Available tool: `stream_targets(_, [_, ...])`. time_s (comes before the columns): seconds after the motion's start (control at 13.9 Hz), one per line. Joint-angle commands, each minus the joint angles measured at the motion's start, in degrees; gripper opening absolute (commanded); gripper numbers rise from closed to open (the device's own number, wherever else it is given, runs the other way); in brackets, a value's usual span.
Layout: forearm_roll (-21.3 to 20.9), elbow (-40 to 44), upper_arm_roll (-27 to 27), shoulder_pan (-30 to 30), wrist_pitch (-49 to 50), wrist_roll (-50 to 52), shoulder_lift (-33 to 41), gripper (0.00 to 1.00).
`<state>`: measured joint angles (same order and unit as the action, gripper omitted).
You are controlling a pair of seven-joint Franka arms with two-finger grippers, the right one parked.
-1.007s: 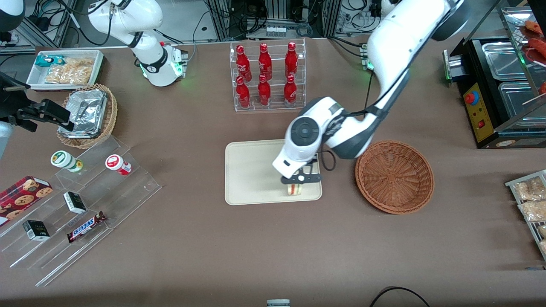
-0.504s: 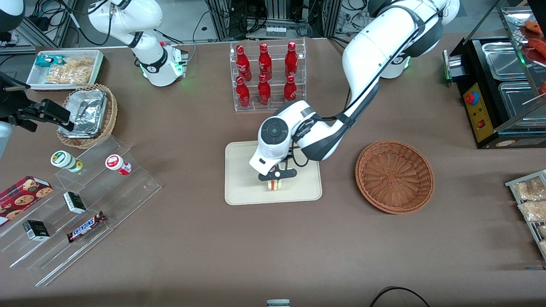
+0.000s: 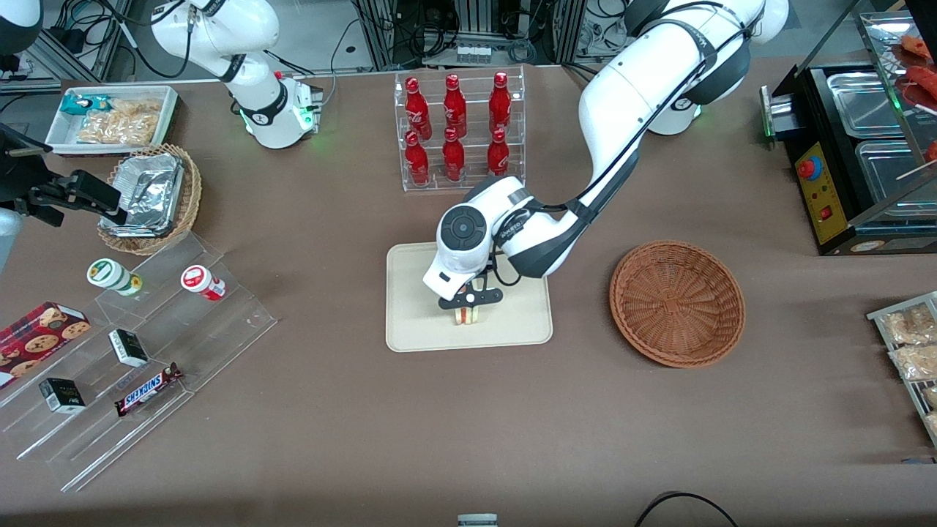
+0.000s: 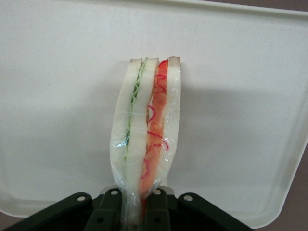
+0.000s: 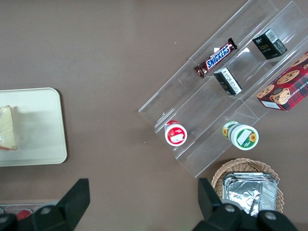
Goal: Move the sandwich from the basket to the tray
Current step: 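Lower the sandwich onto the tray and open the left gripper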
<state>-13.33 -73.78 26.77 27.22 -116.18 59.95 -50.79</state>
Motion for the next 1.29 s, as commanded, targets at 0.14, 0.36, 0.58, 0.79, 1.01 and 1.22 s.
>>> stream_targets(0.14, [-1.4,1.8,-0.4,1.1,-0.2,1.9,-0.9,1.00])
stream_targets(0.36, [-1.8,1.8,-0.6,0.8,0.6,2.2,2.0,1.00])
stream_targets(0.58, [-1.5,2.0,-0.7,0.1,5.3,2.2,6.1,1.00])
stream_targets(0.79, [-1.8,1.5,-0.6,-3.3,9.5,1.9,10.3,1.00])
stream_targets(1.01, [-1.9,1.2,-0.6,-6.4,14.6,-1.6,13.1,1.00])
stream_targets(1.22, [-1.7,-3.8,-0.5,-10.4,17.0,-4.8,16.9,1.00])
